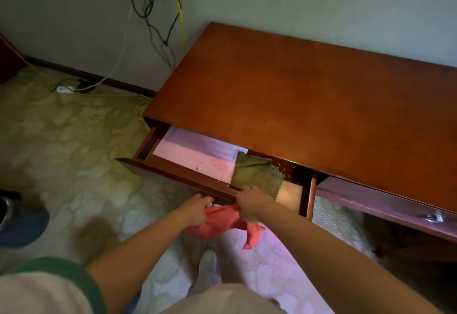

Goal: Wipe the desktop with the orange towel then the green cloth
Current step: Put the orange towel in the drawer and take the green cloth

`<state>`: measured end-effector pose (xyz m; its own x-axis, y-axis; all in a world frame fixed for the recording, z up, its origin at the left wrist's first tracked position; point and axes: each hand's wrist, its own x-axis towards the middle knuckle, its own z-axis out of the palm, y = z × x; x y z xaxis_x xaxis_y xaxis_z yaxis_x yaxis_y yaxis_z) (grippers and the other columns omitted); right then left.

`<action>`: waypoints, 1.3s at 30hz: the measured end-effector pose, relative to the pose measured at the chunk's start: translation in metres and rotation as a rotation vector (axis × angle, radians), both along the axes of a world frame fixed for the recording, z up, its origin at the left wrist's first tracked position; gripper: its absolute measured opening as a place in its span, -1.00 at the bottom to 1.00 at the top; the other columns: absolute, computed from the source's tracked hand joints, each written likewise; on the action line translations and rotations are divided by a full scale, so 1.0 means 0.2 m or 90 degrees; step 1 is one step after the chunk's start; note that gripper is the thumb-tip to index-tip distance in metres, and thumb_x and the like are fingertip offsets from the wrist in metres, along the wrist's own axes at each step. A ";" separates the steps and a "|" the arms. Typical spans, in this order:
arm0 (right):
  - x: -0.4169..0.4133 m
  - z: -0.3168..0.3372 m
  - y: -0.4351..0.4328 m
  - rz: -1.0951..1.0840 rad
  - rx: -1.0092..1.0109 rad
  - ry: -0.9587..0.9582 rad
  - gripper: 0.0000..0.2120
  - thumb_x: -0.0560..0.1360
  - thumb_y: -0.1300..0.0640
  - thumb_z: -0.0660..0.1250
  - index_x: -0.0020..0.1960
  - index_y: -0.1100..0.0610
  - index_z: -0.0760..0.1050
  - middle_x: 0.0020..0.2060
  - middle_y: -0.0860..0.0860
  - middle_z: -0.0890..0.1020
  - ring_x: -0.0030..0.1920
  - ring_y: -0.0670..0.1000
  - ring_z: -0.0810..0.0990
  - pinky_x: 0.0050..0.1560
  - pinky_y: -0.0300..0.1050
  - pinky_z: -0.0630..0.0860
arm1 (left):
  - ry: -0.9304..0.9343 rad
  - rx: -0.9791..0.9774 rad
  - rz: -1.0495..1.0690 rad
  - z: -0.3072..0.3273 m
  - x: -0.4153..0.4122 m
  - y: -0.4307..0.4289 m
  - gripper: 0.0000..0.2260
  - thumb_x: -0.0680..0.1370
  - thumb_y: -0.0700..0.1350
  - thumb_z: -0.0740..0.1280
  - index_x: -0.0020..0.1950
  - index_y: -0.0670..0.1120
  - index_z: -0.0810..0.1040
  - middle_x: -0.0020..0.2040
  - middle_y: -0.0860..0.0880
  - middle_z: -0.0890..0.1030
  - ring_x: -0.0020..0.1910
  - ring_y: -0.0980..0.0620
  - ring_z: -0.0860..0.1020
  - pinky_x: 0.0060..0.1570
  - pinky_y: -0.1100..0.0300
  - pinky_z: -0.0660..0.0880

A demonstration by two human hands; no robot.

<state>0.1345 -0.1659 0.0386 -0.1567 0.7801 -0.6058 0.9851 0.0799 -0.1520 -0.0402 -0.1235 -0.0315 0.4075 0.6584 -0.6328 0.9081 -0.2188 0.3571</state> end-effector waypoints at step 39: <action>-0.15 0.71 0.67 -0.282 0.380 0.205 -0.80 0.43 0.03 0.42 0.01 0.07 0.51 -0.01 0.09 0.61 0.01 0.17 0.56 -0.20 -0.10 0.33 | -0.136 0.338 -0.078 1.11 -0.45 1.06 -0.65 0.43 -0.05 0.46 -0.34 -0.02 0.29 -0.38 0.01 0.38 -0.34 0.02 0.33 -0.38 0.17 0.20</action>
<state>0.1043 -0.0315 0.1806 0.1467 0.9881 -0.0454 0.8595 -0.1501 -0.4886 -0.1296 0.0882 0.1901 0.5822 0.8033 -0.1251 0.7854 -0.5160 0.3419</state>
